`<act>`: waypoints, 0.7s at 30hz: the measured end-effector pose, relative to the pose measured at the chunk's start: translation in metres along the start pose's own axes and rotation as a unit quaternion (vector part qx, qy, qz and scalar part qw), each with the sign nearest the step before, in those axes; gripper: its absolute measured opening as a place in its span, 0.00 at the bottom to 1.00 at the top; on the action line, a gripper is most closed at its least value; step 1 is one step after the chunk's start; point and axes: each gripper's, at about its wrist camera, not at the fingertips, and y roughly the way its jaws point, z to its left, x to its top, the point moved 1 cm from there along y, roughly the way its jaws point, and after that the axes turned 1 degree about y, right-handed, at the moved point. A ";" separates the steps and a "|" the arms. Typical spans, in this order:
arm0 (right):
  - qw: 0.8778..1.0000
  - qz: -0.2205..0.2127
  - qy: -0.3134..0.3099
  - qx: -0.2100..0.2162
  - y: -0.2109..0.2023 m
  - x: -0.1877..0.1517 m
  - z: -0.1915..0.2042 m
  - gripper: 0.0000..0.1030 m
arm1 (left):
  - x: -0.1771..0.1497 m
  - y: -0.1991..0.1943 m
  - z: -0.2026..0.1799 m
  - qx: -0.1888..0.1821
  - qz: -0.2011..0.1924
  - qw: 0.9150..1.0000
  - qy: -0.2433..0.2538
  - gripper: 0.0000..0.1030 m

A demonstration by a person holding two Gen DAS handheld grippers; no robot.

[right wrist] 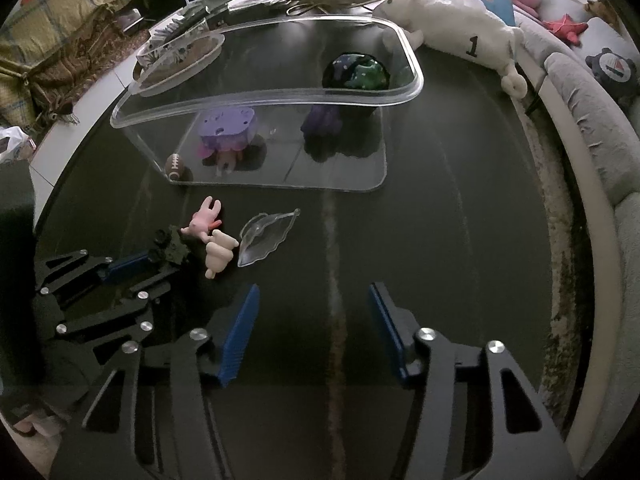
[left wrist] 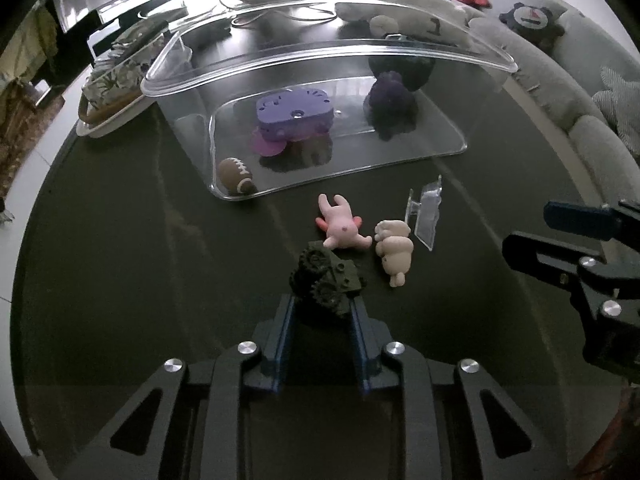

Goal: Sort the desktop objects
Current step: 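Close right tool on clear leaf-shaped piece while left tool holds dark figure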

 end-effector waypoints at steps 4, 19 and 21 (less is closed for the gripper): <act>1.000 0.004 -0.001 -0.001 0.004 0.000 0.002 0.44 | 0.001 -0.003 0.003 -0.003 -0.004 1.000 -0.006 0.23; 1.000 -0.001 0.002 0.016 0.015 0.010 0.017 0.37 | 0.006 -0.031 0.012 0.001 -0.028 1.000 0.000 0.23; 1.000 -0.003 0.001 0.018 0.016 0.013 0.021 0.32 | 0.006 -0.030 0.013 0.001 -0.028 1.000 -0.002 0.23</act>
